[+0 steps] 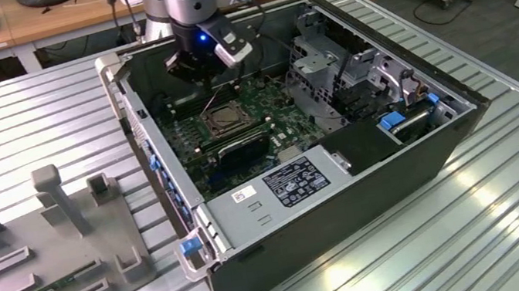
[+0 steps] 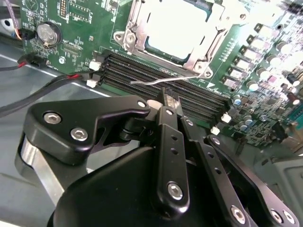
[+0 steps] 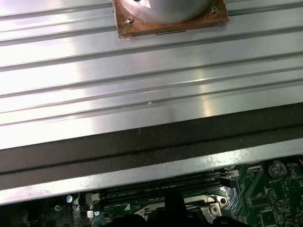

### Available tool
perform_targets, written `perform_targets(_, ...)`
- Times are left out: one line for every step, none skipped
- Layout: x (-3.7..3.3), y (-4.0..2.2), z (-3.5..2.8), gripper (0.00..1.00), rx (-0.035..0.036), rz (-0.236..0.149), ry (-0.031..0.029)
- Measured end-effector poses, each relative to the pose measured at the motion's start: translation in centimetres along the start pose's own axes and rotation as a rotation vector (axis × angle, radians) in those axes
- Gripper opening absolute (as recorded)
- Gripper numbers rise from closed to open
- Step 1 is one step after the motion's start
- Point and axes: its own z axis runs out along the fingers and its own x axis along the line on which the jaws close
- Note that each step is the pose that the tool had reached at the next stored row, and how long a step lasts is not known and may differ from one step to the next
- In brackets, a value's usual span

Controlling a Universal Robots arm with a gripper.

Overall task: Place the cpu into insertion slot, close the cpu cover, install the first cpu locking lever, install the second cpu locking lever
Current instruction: 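Install the first cpu locking lever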

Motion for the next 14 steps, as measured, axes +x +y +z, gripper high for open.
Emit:
perform_targets(0.01, 0.03, 0.06, 0.11, 0.0001, 0.003, -0.0006)
perform_targets(0.01, 0.02, 0.12, 0.11, 0.0004, 0.010, -0.0019)
perform_targets(0.02, 0.01, 0.17, 0.11, 0.0013, 0.021, -0.0037)
perform_targets(0.02, 0.01, 0.21, 0.11, 0.0022, 0.033, -0.0058)
perform_targets(0.02, 0.02, 0.23, 0.11, 0.0029, 0.041, -0.0071)
perform_targets(0.03, 0.04, 0.25, 0.11, 0.0030, 0.042, -0.0073)
perform_targets(0.02, 0.04, 0.24, 0.11, 0.0030, 0.042, -0.0074)
perform_targets(0.03, 0.04, 0.25, 0.11, 0.0034, 0.050, -0.0087)
perform_targets(0.03, 0.04, 0.26, 0.11, 0.0040, 0.057, -0.0100)
perform_targets(0.03, 0.04, 0.26, 0.11, 0.0041, 0.057, -0.0100)
perform_targets(0.03, 0.03, 0.26, 0.11, 0.0040, 0.057, -0.0101)
perform_targets(0.02, 0.01, 0.26, 0.11, 0.0039, 0.057, -0.0101)
perform_targets(0.02, -0.01, 0.28, 0.11, 0.0040, 0.057, -0.0100)
perform_targets(0.02, -0.03, 0.30, 0.11, 0.0041, 0.057, -0.0100)
